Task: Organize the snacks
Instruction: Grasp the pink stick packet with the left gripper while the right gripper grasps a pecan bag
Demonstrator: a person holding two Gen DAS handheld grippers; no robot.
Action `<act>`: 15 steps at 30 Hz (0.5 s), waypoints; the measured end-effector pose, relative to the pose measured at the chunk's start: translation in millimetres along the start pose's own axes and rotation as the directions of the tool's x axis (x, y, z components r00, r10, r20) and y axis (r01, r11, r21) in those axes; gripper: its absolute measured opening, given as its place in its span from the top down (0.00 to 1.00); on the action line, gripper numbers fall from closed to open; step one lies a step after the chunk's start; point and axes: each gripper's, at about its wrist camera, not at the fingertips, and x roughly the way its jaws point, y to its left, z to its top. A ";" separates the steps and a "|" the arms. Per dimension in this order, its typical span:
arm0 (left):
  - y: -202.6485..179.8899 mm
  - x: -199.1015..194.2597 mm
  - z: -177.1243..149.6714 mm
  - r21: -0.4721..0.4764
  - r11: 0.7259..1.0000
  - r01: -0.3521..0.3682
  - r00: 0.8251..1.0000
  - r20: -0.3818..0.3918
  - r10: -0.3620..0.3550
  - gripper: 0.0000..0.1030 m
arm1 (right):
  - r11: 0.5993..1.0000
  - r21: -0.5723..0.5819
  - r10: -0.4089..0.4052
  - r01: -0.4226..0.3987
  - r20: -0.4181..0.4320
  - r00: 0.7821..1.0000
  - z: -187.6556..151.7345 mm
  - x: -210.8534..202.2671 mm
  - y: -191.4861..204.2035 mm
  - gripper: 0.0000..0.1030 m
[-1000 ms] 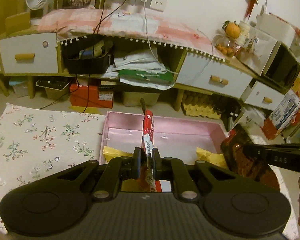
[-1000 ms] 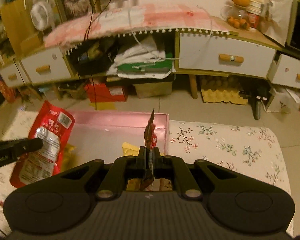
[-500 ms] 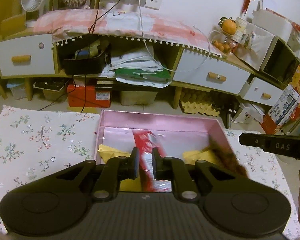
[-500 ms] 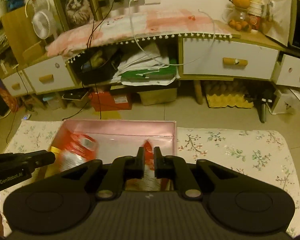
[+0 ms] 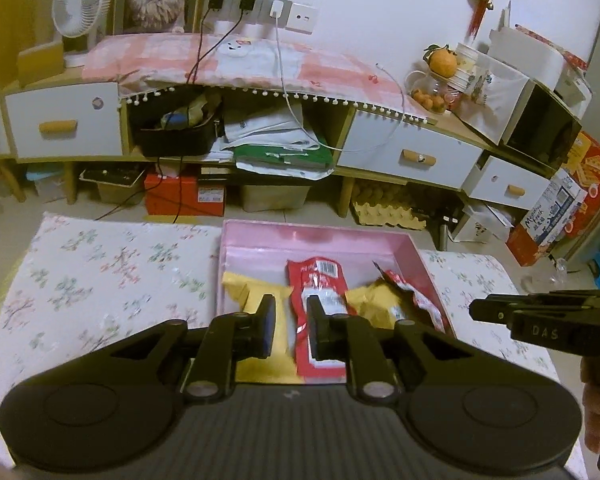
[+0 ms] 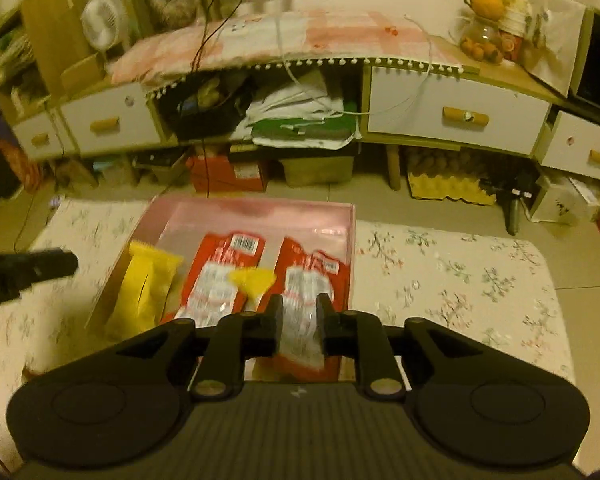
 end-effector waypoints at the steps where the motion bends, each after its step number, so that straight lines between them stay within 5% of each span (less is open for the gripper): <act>1: 1.9 -5.7 -3.1 -0.006 1.000 0.004 1.000 -0.004 -0.004 0.78 | 1.000 0.003 0.006 -0.006 0.002 1.000 -2.4 -6.7 1.5 0.81; 7: 0.7 -36.8 -35.8 0.006 0.999 0.037 0.998 -0.048 -0.037 0.66 | 0.999 0.017 0.041 -0.040 -0.012 0.999 -21.0 -51.0 21.0 0.58; 11: 0.5 -60.3 -64.1 0.020 0.998 0.058 0.998 -0.034 -0.058 0.47 | 0.997 -0.001 0.078 -0.078 0.000 0.997 -42.0 -77.5 39.1 0.49; 15: -5.3 -63.4 -83.8 0.102 0.994 0.027 0.997 -0.081 -0.019 0.43 | 0.993 -0.047 0.106 -0.107 -0.018 0.994 -64.5 -86.2 55.4 0.41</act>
